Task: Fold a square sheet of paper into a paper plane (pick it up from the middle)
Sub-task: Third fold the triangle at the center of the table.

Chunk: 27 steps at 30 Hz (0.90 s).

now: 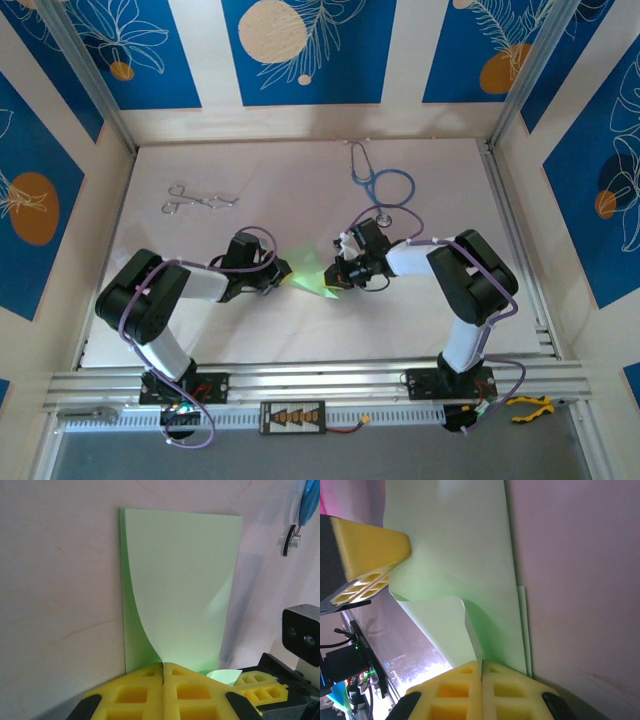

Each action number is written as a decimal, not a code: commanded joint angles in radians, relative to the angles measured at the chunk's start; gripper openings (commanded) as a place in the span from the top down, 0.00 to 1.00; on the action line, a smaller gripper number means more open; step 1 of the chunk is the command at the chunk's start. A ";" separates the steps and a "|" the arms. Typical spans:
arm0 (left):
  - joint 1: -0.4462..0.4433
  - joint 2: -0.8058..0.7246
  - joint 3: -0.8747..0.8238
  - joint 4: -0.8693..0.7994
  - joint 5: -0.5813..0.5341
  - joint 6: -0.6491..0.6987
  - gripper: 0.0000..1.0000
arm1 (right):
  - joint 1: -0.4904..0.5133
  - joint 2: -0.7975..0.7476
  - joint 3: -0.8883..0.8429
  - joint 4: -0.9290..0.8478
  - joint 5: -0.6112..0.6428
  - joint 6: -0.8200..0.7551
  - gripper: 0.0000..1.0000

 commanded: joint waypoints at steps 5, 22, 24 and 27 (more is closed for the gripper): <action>0.023 -0.009 -0.014 -0.009 0.023 0.025 0.93 | -0.007 -0.024 -0.040 0.039 -0.039 0.015 0.95; 0.021 -0.146 -0.025 -0.018 -0.023 -0.129 1.00 | 0.146 -0.389 -0.167 -0.053 0.524 -0.079 0.74; 0.015 -0.174 -0.018 -0.057 -0.042 -0.140 1.00 | 0.222 -0.426 -0.226 0.056 0.632 -0.149 0.70; 0.007 -0.202 -0.012 -0.091 -0.060 -0.156 1.00 | 0.330 -0.441 -0.290 0.215 0.741 -0.310 0.68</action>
